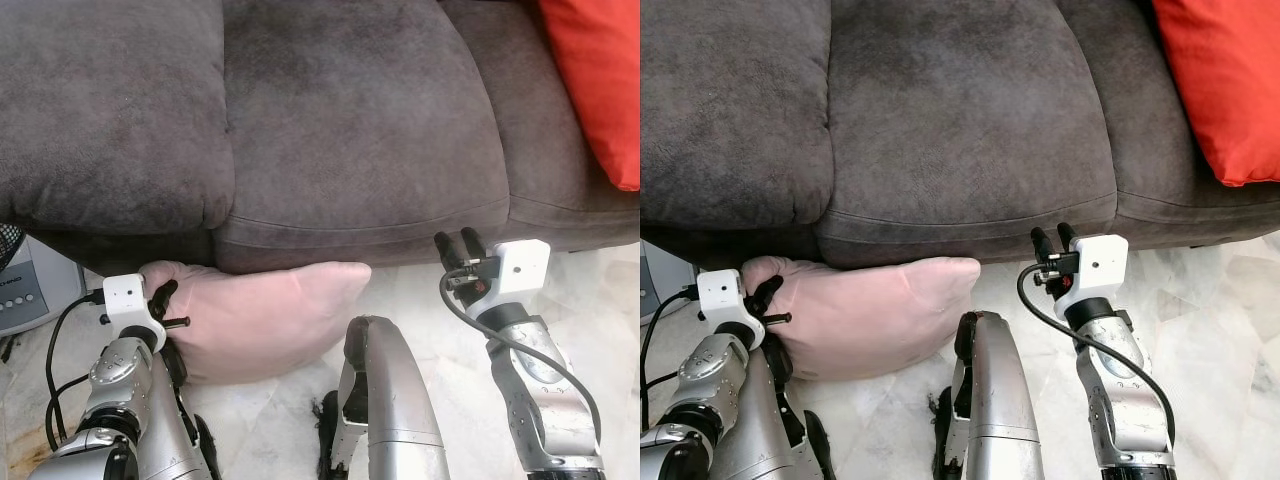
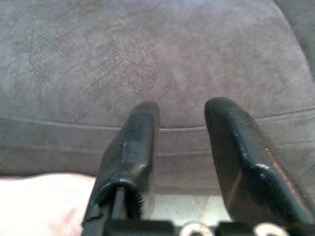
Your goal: Move the pillow to the sofa from floor
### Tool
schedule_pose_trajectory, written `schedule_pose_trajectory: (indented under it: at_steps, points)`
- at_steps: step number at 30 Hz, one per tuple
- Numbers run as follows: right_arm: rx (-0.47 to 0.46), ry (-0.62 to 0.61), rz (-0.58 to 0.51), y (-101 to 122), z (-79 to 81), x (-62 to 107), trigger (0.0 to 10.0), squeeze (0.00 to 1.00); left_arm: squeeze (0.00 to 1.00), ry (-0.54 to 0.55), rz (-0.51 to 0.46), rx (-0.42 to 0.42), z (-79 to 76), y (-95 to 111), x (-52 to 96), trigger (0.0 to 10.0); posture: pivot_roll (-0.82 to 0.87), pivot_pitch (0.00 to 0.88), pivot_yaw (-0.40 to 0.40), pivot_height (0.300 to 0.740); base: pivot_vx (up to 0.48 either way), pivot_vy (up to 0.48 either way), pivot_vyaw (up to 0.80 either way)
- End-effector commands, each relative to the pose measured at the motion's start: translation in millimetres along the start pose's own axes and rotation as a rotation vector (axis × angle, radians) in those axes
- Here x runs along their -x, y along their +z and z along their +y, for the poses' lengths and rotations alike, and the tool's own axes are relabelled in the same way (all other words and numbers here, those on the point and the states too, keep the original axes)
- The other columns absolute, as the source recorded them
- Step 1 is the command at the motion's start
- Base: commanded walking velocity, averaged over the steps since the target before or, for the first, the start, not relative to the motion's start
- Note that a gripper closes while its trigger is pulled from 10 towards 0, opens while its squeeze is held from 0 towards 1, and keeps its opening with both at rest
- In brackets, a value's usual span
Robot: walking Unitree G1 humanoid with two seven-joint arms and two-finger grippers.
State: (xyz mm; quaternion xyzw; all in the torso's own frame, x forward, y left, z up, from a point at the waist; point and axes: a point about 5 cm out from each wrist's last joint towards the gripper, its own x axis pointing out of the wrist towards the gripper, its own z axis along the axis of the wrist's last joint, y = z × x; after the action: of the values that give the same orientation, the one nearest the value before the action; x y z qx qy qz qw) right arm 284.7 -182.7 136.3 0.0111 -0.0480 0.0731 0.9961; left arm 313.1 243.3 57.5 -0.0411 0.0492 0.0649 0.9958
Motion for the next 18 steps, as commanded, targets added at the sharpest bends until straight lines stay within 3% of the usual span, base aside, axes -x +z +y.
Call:
schedule_pose_trajectory:
  at_steps: [1, 18]
  points:
    - [-0.015, -0.012, 0.039, -14.0, 4.7, 2.4, 10.0, 0.0, 0.0, 0.01, -0.065, -0.01, -8.2, 0.9, 4.9, 10.0, 0.06, 0.289, -0.147, 0.474, -0.42, 0.0, 0.0]
    - [-0.033, -0.026, 0.042, -21.2, 10.7, 0.4, 10.0, 0.0, 0.0, -0.014, -0.083, -0.024, -16.6, 6.5, 3.3, 10.0, 0.09, 0.291, -0.118, 0.474, -0.446, 0.0, 0.0]
